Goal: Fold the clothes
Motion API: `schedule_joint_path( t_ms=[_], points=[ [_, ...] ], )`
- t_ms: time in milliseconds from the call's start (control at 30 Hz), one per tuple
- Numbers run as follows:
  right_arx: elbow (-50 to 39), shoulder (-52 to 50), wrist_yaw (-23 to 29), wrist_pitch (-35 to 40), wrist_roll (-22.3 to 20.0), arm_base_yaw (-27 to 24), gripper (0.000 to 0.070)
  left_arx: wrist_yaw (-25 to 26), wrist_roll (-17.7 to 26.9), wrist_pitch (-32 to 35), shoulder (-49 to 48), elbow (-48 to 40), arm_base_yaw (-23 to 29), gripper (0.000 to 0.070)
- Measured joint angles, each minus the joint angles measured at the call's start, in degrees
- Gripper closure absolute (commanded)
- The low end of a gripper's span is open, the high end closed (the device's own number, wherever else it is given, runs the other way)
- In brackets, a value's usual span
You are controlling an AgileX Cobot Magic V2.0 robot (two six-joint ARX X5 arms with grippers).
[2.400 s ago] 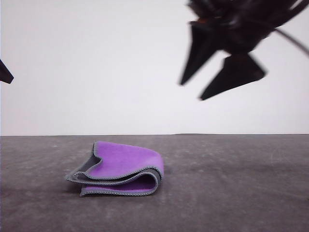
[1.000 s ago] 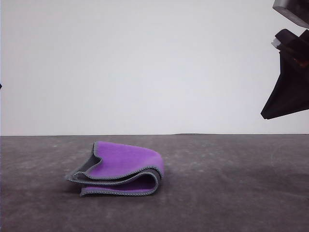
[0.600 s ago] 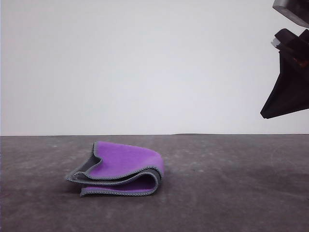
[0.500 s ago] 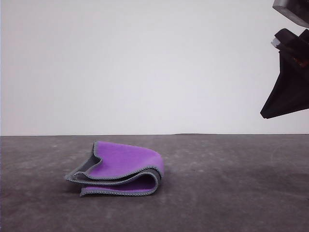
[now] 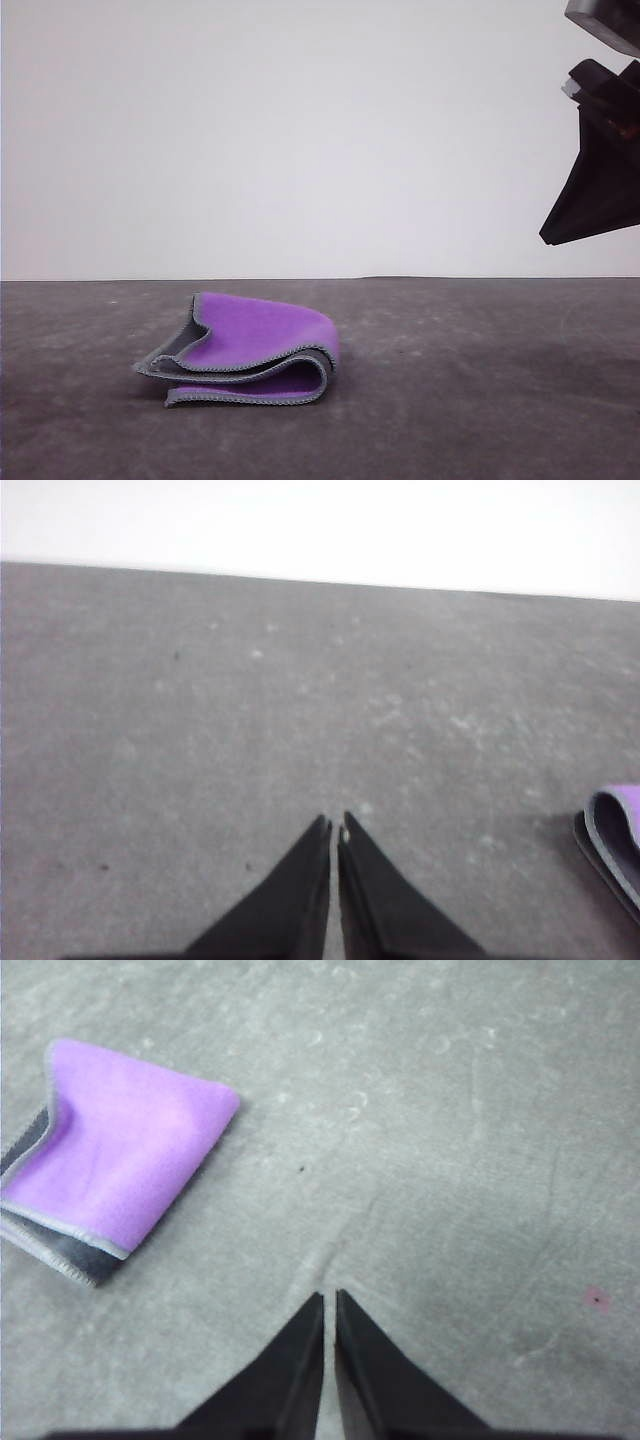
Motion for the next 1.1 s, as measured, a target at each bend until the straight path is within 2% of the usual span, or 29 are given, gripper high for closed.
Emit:
schedule_joint_path(
  t_ms=[300,900,1100],
  points=[
    [0.0,0.0,0.0,0.03,0.0,0.0,0.0684,-1.16,2.19,-0.04,0.0,0.0,-0.28,0.07],
    [0.0,-0.45,0.05,-0.16,-0.02,0.0,0.0684,-1.16,2.26,-0.04,0.0,0.0,-0.28,0.07],
    [0.02,-5.91,5.53,1.03,-4.49,-0.47,0.0684,-1.18,2.26,-0.04,0.0,0.0,-0.28,0.07]
  ],
)
